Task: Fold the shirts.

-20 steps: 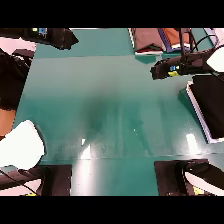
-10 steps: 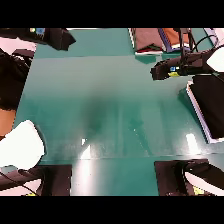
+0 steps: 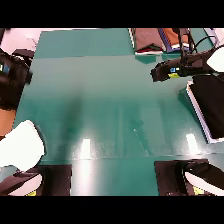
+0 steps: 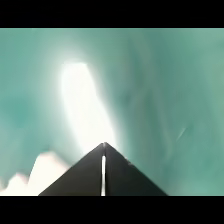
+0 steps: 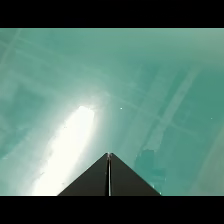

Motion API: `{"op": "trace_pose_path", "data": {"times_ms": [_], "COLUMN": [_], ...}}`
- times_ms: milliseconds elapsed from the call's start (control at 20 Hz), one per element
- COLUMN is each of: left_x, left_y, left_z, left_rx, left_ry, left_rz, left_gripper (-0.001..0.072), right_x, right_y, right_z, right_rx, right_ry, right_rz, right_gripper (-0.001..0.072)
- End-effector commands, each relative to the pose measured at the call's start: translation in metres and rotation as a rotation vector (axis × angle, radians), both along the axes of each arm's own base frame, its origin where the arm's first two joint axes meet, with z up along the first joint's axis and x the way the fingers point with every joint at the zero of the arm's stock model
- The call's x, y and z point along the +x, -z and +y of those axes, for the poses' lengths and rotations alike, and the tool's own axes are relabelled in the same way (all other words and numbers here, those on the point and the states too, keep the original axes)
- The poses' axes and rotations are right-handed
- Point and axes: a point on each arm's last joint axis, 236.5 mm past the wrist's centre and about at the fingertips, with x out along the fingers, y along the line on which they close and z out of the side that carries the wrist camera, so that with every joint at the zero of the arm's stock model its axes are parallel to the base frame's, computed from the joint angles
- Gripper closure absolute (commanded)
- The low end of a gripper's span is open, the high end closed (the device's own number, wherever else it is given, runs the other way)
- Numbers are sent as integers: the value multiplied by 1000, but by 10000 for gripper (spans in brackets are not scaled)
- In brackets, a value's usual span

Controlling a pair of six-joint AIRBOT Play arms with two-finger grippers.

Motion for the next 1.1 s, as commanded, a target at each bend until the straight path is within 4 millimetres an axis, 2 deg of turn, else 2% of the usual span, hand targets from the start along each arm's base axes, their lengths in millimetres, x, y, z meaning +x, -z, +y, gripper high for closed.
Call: {"op": "trace_pose_path", "data": {"times_ms": [0, 50, 100, 200, 250, 350, 450, 500, 600, 650, 700, 800, 900, 950, 1050], "left_x": [-80, -97, -110, -130, -135, -146, -150, -150, -153, -152, -148, -120, -74, -54, -33], "left_y": [88, 115, 136, 171, 183, 200, 209, 209, 207, 203, 196, 161, 90, 44, -39], "left_z": [76, 86, 96, 107, 108, 108, 107, 108, 107, 107, 108, 107, 95, 82, 42], "left_rx": [128, 129, 136, 142, 139, 143, 141, 142, 141, 141, 140, 132, 119, 98, 39], "left_ry": [-221, -271, -328, -374, -379, -374, -373, -389, -387, -389, -394, -394, -362, -337, -235], "left_rz": [294, 355, 402, 455, 467, 492, 501, 500, 513, 513, 502, 396, 131, -20, -239], "left_gripper": [426, 44, -13, -13, -13, -13, -13, 54, 556, 682, 680, 681, 682, 682, 682], "right_x": [-1, -1, -1, -1, -1, -1, -1, 0, 1, 2, 2, 3, 4, 4, 4], "right_y": [1, 1, 1, 1, 1, 1, 1, 0, -1, -2, -5, -24, -64, -86, -129], "right_z": [0, 0, 0, 0, 0, 0, 0, 0, 0, 0, 0, 0, -1, -1, -3], "right_rx": [-2, -2, -2, -2, -2, -2, -2, -1, 2, 4, 8, 24, 53, 69, 91], "right_ry": [-1, -1, -1, -1, -1, -1, -1, 0, 1, 2, 4, 8, 12, 13, 17], "right_rz": [5, 5, 5, 5, 5, 5, 4, 1, -6, -10, -23, -76, -172, -222, -319], "right_gripper": [690, 689, 690, 690, 689, 690, 690, 690, 690, 690, 690, 690, 690, 690, 690]}}
